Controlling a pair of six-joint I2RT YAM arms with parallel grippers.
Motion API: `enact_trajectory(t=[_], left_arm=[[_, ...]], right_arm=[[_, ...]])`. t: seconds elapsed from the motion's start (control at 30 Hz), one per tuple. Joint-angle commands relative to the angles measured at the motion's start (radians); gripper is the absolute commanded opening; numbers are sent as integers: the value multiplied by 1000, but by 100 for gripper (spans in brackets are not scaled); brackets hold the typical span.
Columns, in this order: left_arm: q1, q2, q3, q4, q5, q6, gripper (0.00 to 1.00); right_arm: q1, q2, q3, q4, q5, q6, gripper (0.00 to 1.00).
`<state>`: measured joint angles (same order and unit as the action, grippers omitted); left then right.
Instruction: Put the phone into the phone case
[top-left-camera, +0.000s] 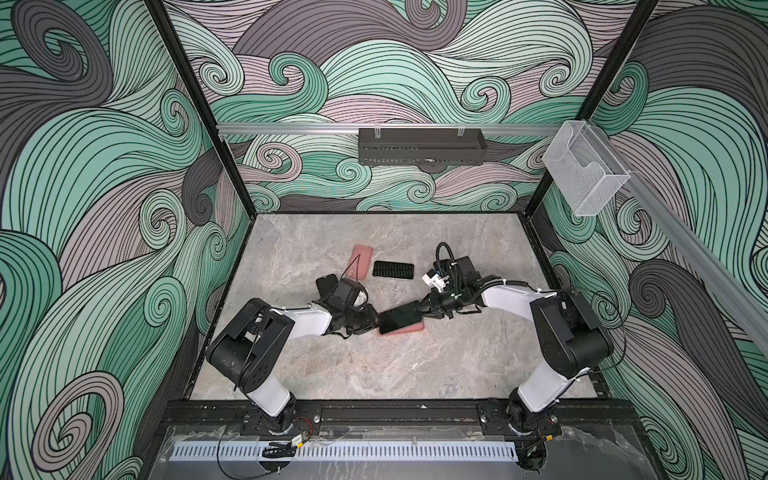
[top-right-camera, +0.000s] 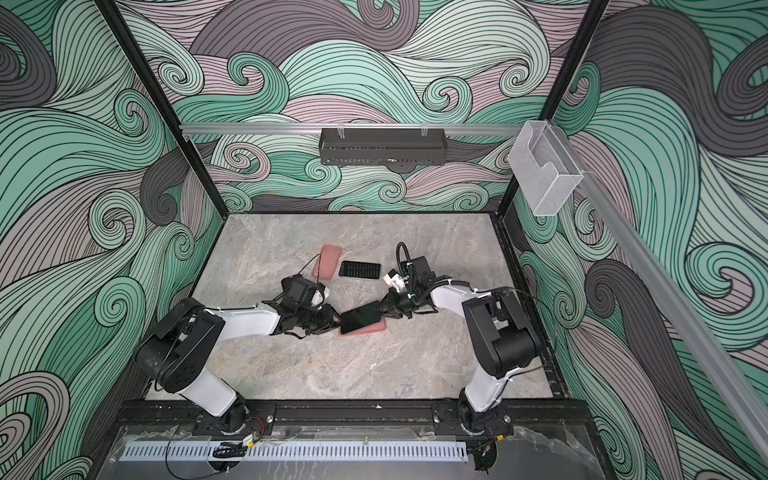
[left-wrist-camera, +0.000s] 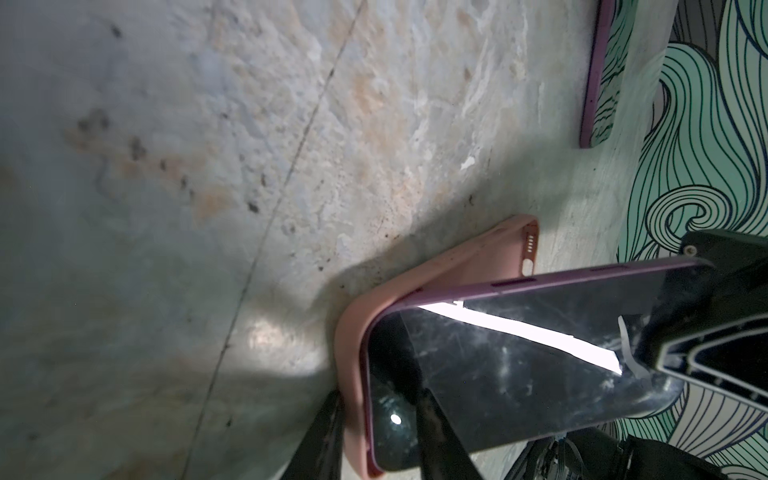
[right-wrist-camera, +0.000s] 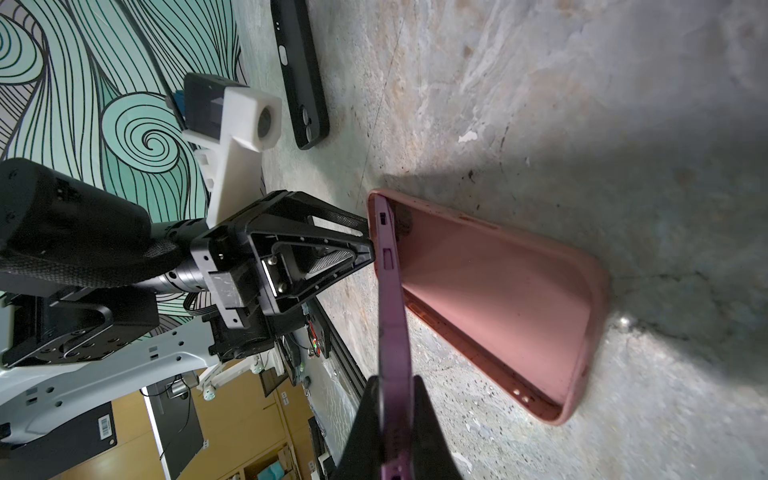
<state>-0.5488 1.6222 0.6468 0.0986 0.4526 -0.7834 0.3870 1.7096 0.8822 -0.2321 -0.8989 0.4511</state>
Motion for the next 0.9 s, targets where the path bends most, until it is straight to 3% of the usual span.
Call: enact_trajectory(t=[0.0,0.4,0.6,0.87], left_arm=[[-12,34,30,6,-25,9,32],[-13,40,33,-13,-43,19,32],[-13,46,19,-4,-45,15,31],[-13,41,8,-3,-50,15,30]], right_arm=[[21,38,-16,-34,63,6,0],[35,71,-15,-41,85,-6,4],[45,73,3,-105,178,-42,6],[62,78,27,-159,235,-66,19]])
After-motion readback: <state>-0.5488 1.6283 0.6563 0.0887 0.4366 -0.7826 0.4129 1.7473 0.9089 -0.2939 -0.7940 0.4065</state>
